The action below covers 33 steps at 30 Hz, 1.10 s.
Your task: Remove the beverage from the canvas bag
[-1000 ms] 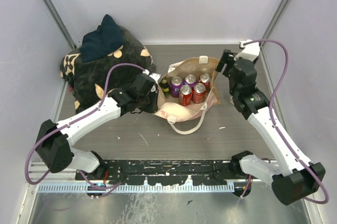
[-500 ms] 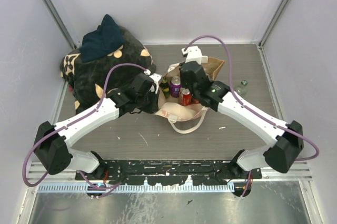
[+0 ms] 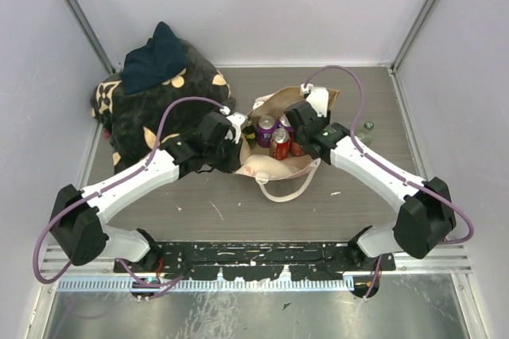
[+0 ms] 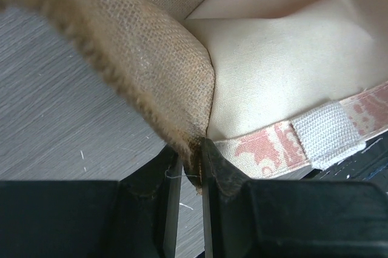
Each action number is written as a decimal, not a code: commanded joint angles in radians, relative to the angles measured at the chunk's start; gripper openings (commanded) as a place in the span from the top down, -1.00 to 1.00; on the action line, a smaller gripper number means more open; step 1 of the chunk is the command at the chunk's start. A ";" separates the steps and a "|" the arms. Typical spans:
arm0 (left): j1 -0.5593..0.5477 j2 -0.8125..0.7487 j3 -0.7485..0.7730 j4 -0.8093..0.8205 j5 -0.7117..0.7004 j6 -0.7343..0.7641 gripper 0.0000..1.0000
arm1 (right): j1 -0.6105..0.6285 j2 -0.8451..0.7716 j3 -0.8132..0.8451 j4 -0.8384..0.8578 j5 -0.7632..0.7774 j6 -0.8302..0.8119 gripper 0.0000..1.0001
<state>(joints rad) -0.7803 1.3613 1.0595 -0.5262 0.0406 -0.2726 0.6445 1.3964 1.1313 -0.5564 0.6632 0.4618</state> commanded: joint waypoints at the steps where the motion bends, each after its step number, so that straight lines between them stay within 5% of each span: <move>1: -0.005 0.050 -0.009 -0.032 0.055 0.028 0.49 | -0.075 -0.026 -0.042 -0.015 -0.032 0.063 -0.24; 5: -0.005 0.072 0.003 -0.034 0.054 0.029 0.49 | -0.109 -0.023 -0.062 0.005 -0.062 0.049 -0.59; 9: -0.005 0.077 0.001 -0.034 0.053 0.022 0.49 | -0.112 -0.016 -0.072 0.040 -0.094 0.032 -0.70; 22: -0.006 0.067 0.020 -0.064 0.038 0.032 0.48 | -0.113 0.073 -0.024 0.098 -0.198 0.043 -0.43; 33: -0.006 0.064 0.030 -0.073 0.030 0.040 0.48 | -0.113 0.061 0.011 0.122 -0.248 0.085 -0.44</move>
<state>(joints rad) -0.7807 1.4166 1.0779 -0.5350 0.0578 -0.2504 0.5316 1.4818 1.0908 -0.4591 0.4557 0.5186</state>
